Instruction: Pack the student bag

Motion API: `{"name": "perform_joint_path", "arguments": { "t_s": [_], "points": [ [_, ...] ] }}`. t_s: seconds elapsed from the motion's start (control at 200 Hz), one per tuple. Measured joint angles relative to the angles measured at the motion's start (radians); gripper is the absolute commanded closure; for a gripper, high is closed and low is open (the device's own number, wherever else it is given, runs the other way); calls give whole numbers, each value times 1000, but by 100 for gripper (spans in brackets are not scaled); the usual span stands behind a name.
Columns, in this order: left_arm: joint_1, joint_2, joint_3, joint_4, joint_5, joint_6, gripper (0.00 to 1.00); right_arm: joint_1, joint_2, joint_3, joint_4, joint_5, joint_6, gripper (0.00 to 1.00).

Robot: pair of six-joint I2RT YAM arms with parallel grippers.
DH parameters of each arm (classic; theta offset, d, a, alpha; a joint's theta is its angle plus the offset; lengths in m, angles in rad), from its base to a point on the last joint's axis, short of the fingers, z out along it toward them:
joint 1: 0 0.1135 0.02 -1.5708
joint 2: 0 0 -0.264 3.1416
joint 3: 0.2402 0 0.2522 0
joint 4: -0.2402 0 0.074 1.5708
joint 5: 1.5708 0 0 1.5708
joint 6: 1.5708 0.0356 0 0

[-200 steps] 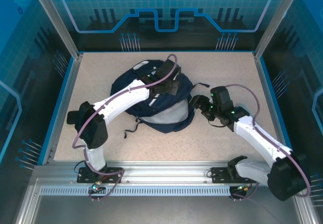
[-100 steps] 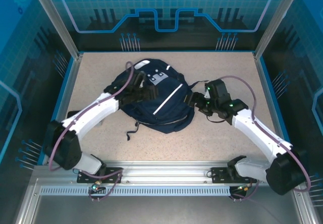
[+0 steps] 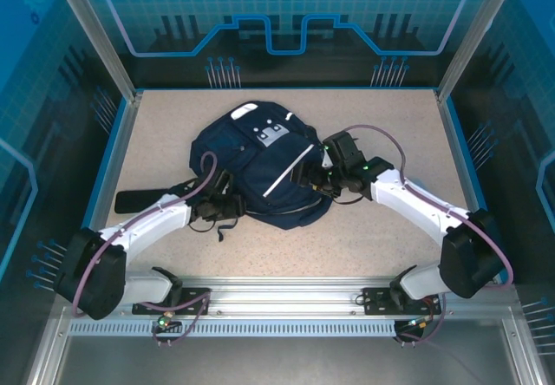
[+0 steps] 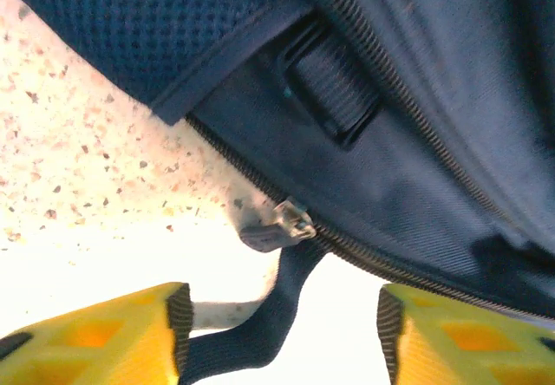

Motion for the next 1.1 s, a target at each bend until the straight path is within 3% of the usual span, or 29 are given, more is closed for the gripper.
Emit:
{"name": "perform_joint_path", "arguments": {
  "t_s": [0.09,0.175,0.69,1.005,1.101],
  "points": [
    [0,13,-5,26,-1,24,65,0,18,2,0,-2,0,26],
    [0,46,-5,49,-2,51,68,5,30,3,0,-3,1,26],
    [0,185,14,84,-8,146,65,19,46,10,0,-4,19,26],
    [0,185,24,113,8,192,72,19,46,10,0,2,19,27],
    [0,185,24,128,26,211,64,19,46,10,-1,11,19,27]
  ]
}}
